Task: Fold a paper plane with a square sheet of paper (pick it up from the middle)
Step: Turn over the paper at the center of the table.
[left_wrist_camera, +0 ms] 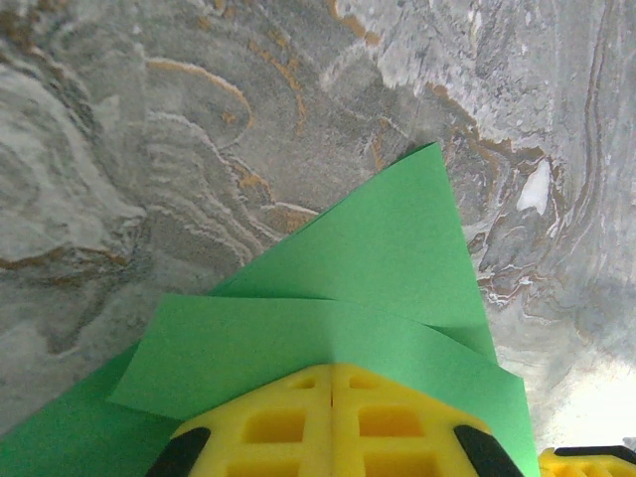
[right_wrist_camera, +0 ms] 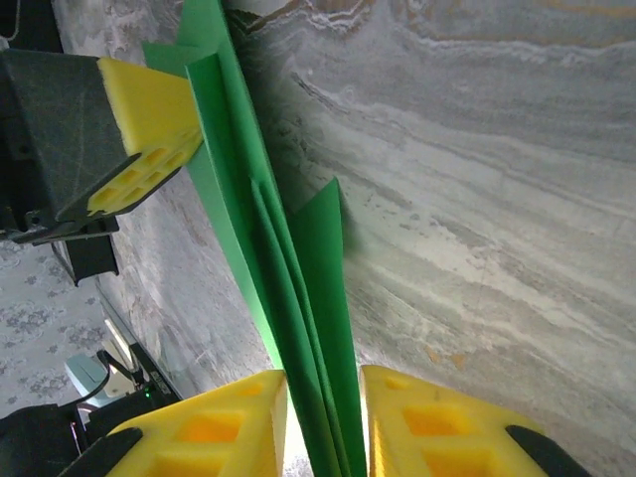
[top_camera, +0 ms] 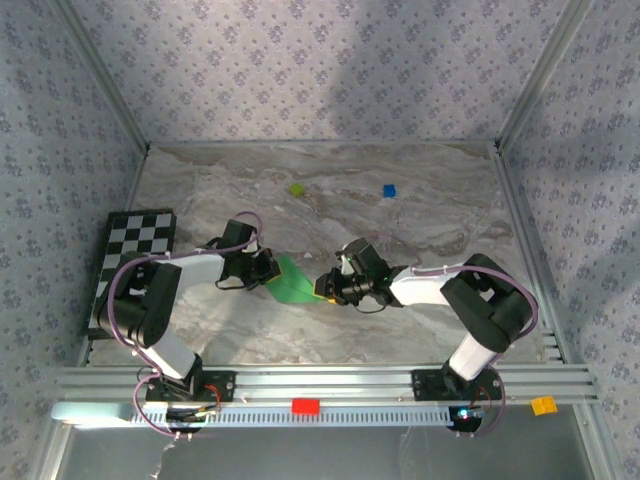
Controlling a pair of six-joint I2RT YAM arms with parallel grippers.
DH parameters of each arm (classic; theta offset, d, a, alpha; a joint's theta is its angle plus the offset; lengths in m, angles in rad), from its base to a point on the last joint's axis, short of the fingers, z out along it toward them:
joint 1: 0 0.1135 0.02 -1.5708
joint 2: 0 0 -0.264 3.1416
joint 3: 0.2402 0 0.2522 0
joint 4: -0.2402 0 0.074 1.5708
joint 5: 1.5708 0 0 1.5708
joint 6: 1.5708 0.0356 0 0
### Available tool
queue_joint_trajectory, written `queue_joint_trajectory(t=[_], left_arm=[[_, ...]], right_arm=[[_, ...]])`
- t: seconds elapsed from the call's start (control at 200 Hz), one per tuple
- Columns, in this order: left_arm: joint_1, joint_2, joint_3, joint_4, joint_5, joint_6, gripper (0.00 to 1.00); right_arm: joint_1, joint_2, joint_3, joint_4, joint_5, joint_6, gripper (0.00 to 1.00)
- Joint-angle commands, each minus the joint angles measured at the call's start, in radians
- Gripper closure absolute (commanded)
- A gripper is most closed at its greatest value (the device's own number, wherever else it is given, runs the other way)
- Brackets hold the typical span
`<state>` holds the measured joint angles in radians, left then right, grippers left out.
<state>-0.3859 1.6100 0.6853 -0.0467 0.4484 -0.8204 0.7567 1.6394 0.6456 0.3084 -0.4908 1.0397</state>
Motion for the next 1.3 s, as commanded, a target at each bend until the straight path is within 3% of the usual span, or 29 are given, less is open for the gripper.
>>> queue_joint_trajectory(t=[0.0, 0.505, 0.735, 0.885, 1.294], left_arm=[[0.004, -0.008, -0.007, -0.015, 0.000, 0.000, 1.00], [0.002, -0.030, 0.018, -0.020, 0.020, -0.001, 1.00], [-0.018, -0.166, 0.039, -0.026, 0.031, 0.010, 0.79], [-0.040, -0.277, 0.058, -0.079, -0.024, 0.038, 0.67], [-0.041, -0.540, 0.019, -0.185, -0.185, 0.059, 0.60]], right_arm=[[-0.007, 0.007, -0.012, 0.015, -0.019, -0.010, 0.77], [-0.017, -0.006, -0.040, 0.011, -0.031, -0.038, 0.90], [-0.027, -0.097, -0.051, -0.072, 0.008, -0.079, 0.95], [-0.039, -0.218, -0.035, -0.237, 0.088, -0.156, 0.96], [-0.055, -0.595, -0.008, -0.605, 0.414, -0.353, 0.96]])
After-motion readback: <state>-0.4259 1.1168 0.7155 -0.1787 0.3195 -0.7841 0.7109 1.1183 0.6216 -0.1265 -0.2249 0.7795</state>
